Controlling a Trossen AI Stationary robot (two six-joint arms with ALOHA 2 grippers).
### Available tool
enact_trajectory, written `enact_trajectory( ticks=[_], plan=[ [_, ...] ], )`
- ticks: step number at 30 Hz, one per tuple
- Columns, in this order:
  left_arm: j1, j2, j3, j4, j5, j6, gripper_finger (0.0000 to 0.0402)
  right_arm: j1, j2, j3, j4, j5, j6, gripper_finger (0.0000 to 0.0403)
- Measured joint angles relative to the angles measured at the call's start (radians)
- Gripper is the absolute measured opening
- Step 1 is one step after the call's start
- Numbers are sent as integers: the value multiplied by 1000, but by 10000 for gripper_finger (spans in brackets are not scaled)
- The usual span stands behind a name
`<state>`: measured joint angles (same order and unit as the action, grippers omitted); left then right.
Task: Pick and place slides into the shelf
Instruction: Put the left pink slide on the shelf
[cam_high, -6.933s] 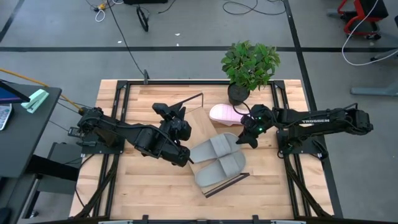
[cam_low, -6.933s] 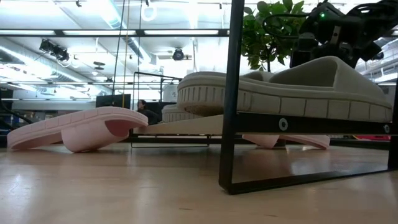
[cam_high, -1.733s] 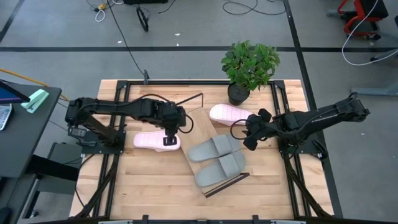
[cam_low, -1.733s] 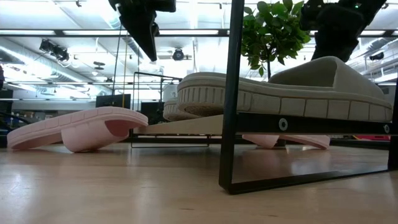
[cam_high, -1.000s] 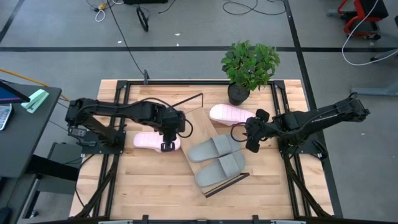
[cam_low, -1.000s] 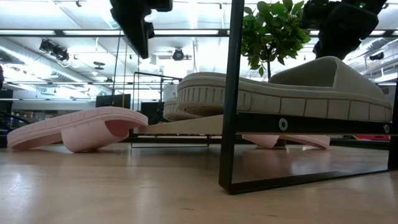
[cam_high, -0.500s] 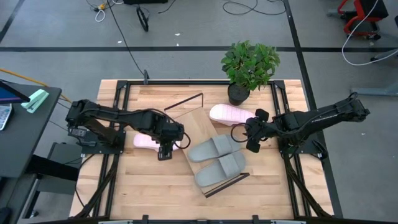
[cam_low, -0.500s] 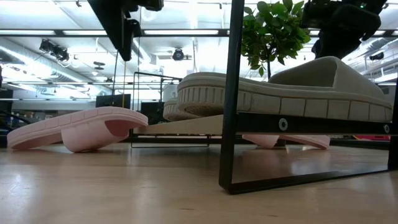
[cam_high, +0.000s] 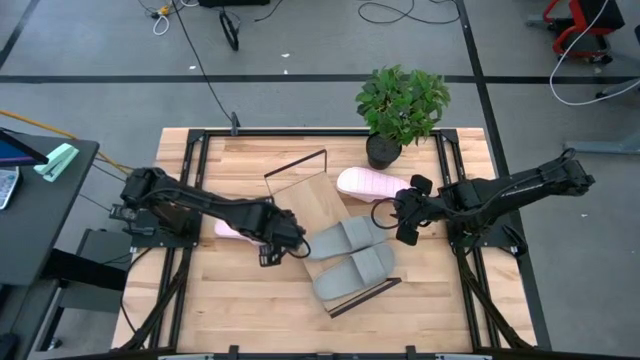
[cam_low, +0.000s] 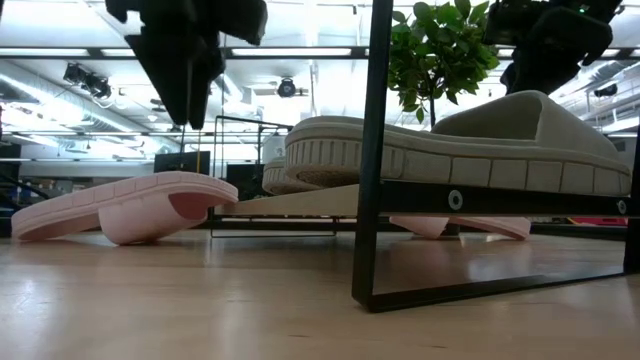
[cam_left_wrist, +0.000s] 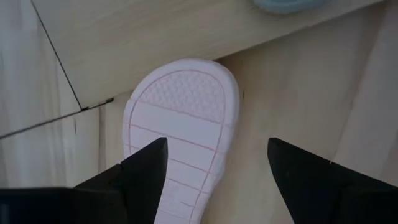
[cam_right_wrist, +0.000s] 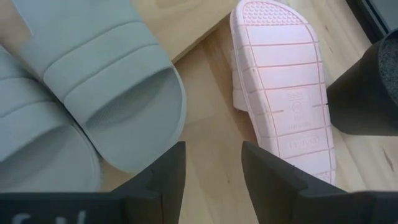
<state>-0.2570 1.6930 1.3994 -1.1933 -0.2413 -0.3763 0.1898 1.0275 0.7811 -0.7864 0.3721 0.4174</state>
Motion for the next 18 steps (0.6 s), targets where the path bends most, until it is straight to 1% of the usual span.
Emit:
enact_trajectory(
  ticks=[7,13,18],
  plan=[
    [-6,52,0,17,11,-135,282,0,0,0,1,0,0,162],
    [-15,63,0,49,20,-113,292,0,0,0,2,0,0,162],
    [-27,80,-1,57,23,-110,315,0,0,0,3,-4,-1,162]
  ],
)
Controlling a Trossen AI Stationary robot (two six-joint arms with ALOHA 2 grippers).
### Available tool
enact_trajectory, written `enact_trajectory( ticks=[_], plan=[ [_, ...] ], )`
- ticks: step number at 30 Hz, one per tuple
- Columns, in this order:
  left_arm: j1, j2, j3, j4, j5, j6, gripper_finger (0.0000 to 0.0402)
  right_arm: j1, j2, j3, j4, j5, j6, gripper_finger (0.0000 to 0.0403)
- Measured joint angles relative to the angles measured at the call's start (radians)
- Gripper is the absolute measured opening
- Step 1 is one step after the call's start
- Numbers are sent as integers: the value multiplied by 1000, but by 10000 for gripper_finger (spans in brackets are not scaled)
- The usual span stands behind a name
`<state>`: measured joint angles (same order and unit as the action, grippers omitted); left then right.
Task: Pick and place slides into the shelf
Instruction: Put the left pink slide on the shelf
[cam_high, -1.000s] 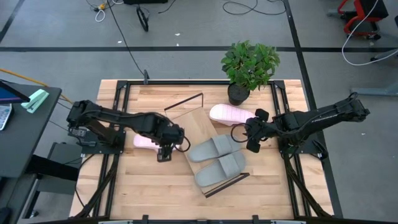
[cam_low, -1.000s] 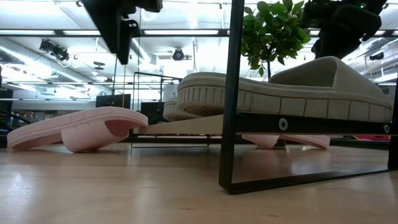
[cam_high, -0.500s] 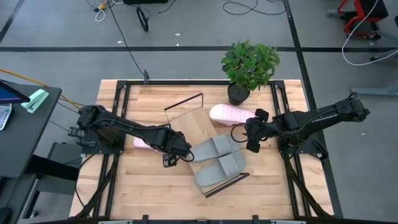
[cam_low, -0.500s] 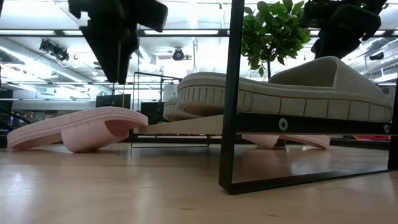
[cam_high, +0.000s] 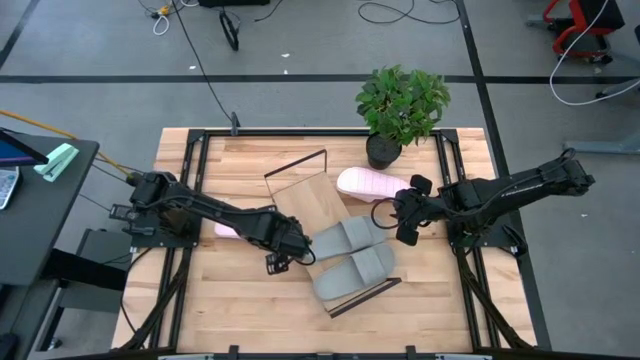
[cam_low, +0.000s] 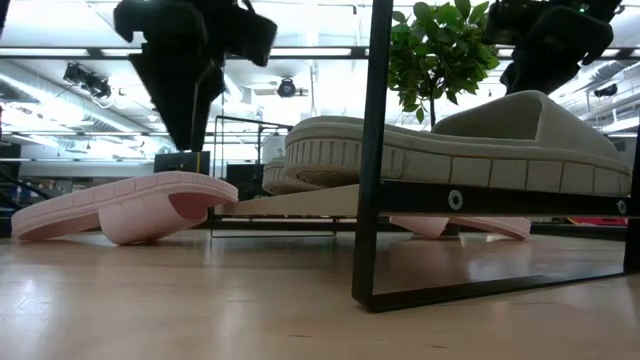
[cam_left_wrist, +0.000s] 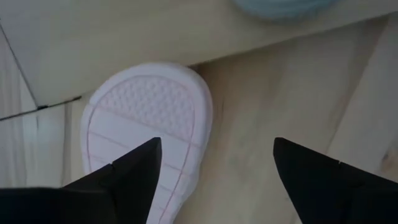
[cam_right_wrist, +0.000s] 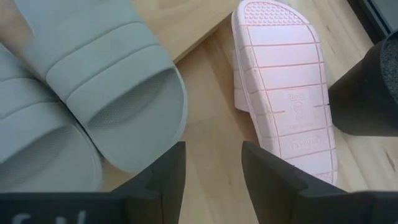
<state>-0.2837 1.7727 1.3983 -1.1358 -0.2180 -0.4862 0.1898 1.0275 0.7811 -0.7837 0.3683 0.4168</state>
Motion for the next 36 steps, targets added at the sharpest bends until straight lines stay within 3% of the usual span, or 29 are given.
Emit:
enact_trajectory(
  ticks=[12,23,30,36],
  plan=[
    [-13,83,1,-5,-23,-14,379,0,0,0,8,-4,8,162],
    [-29,185,1,-97,-159,-189,372,0,0,0,14,-4,8,162],
    [-34,204,2,-94,-179,-236,335,0,0,0,15,-4,8,162],
    [-35,204,2,-102,-179,-236,244,0,0,0,15,-4,8,161]
  ],
)
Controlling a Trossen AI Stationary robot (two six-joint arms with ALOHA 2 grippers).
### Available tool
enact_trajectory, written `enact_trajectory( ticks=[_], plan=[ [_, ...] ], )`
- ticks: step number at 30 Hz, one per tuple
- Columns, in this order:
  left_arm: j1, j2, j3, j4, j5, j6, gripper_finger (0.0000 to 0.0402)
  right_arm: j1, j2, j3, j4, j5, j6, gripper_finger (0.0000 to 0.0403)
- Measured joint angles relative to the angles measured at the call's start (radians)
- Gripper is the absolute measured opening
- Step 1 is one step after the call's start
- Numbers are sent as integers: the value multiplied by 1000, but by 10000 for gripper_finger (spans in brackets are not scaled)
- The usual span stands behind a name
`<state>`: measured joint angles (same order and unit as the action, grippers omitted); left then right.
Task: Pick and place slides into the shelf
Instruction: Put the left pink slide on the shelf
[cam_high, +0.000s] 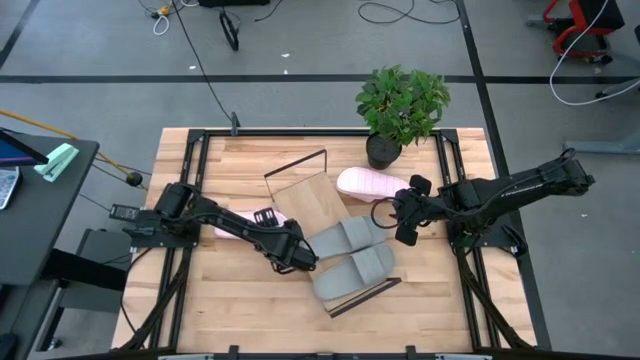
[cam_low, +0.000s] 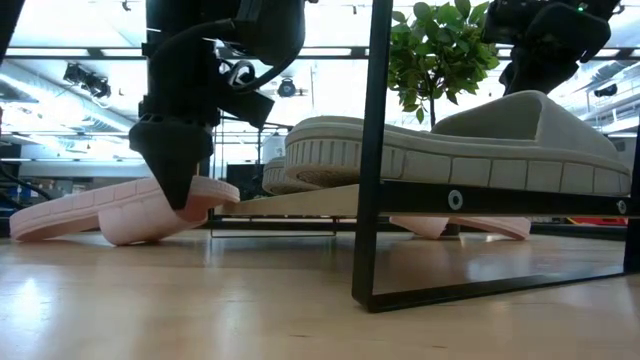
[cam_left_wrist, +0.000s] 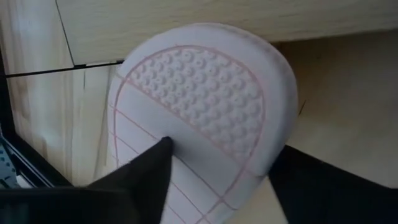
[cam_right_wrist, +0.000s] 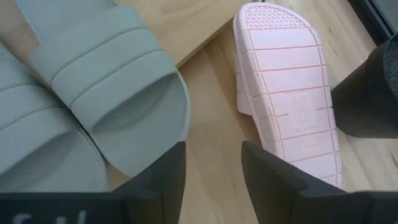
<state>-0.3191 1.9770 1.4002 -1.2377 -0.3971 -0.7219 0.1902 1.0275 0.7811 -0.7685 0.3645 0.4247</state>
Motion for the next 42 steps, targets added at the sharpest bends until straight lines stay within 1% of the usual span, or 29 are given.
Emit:
enact_trajectory(
  ticks=[5,8,11,16,21,26,29,31,35,39,42],
  plan=[
    [-2,-1,2,-28,17,-26,141,0,0,0,0,0,-1,146],
    [-12,-10,3,-56,21,-46,87,0,0,0,0,0,-1,133],
    [-21,-34,0,-102,44,-92,80,0,0,0,0,0,-1,120],
    [-44,-108,-1,-189,86,-224,72,0,0,0,-1,0,-1,101],
    [-70,-229,-1,-250,67,-413,64,0,0,0,0,1,-1,89],
    [-98,-364,0,-255,-68,-661,60,0,0,0,-1,1,-1,87],
    [-114,-426,0,-251,-185,-801,60,0,0,0,-1,1,-7,88],
    [-123,-451,15,-251,-271,-867,60,0,0,0,-1,1,-8,88],
    [-134,-467,80,-250,-451,-933,59,0,0,0,-1,1,-8,87],
    [-130,-460,155,-240,-594,-935,59,0,0,0,-1,1,-9,85],
    [-129,-459,182,-218,-700,-935,59,0,0,0,-1,1,-9,85]
  ],
)
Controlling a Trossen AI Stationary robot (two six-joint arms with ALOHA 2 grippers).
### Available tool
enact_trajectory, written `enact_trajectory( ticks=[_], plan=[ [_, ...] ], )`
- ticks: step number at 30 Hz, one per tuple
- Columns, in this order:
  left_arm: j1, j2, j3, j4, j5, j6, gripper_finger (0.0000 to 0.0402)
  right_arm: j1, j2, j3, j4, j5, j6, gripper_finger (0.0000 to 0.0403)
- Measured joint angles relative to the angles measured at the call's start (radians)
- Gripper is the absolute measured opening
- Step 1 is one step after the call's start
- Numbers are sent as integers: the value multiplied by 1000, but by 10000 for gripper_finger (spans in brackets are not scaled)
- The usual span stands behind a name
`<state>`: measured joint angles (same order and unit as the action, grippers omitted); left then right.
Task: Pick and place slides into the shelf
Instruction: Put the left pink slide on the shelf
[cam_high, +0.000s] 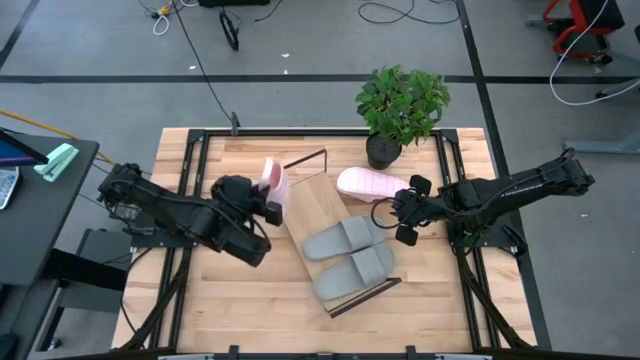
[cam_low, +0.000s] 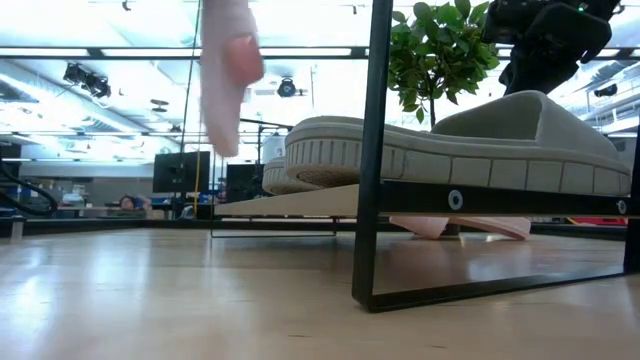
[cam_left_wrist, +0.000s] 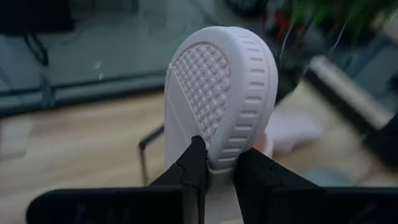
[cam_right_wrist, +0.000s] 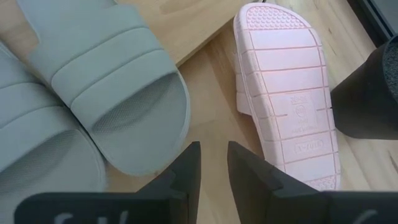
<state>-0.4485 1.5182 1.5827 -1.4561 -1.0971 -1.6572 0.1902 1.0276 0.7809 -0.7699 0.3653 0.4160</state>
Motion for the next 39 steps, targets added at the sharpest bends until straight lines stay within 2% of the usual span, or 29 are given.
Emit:
enact_trajectory(
  ticks=[3,8,14,17,22,25,27,33,39],
  plan=[
    [0,1,1,62,-107,-2,59,0,0,0,0,0,0,85],
    [-7,40,1,181,-216,-6,59,0,-1,0,-3,0,0,85],
    [-20,108,1,381,-384,4,57,0,-14,0,-52,-1,0,85],
    [-28,126,1,504,-480,65,57,0,-30,0,-64,-1,2,85],
    [-12,150,1,837,-472,419,57,0,-82,0,-63,-1,8,85],
    [-1,183,1,960,-467,532,57,0,-122,0,-62,-1,9,85],
    [0,203,1,990,-467,517,57,0,-148,0,-55,0,10,85],
    [0,220,1,1005,-482,293,56,3,-218,0,34,-2,-18,85],
    [34,210,1,1114,-479,224,56,46,-281,0,225,-116,-285,85]
  ],
)
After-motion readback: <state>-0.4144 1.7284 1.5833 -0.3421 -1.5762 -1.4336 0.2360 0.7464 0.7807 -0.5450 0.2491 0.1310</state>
